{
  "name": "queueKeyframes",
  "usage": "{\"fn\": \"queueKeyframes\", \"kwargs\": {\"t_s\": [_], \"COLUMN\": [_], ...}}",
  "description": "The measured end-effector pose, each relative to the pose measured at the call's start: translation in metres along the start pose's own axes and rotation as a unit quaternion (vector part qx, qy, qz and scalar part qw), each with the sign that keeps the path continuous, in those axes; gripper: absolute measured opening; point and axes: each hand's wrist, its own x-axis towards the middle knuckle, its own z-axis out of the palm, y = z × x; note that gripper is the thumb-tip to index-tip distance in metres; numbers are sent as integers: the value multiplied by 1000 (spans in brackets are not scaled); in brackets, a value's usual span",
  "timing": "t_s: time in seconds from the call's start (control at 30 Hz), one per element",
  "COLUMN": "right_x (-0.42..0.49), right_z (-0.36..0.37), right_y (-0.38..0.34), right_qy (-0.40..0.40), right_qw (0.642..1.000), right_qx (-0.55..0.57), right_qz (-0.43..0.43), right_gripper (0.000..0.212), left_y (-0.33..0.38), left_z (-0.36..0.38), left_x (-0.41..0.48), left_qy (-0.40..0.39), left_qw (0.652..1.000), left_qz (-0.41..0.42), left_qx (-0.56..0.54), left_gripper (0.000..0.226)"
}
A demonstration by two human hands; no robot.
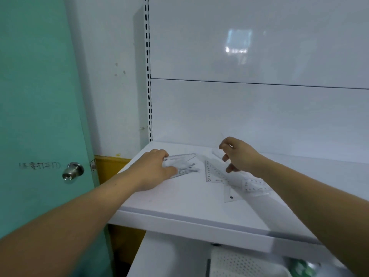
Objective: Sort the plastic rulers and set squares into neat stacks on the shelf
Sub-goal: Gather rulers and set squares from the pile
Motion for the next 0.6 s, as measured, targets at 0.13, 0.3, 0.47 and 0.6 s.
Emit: {"fn": "queueKeyframes", "kwargs": {"t_s": [0.13,0.3,0.47,0.6], "right_x": [-26,-55,-98,-138], "right_z": [-12,-25,-51,-78], "right_y": [2,20,42,59], "right_qy": [2,23,58,45], "right_qw": [991,960,938,917], "right_qx": [-126,-273,-343,-391], "right_qz": [-50,-57,12,67], "right_gripper": [42,47,50,65], "left_y": [11,26,57,103], "left_z": [1,8,25,41], "left_x": [-1,0,-6,-16], "left_qy": [-6,-31,-57,-87], "left_qw": [999,996,990,982], "left_qz": [39,81,125,167], "left_qx": [-5,-21,-25,-13], "left_gripper": [57,54,60,63]}}
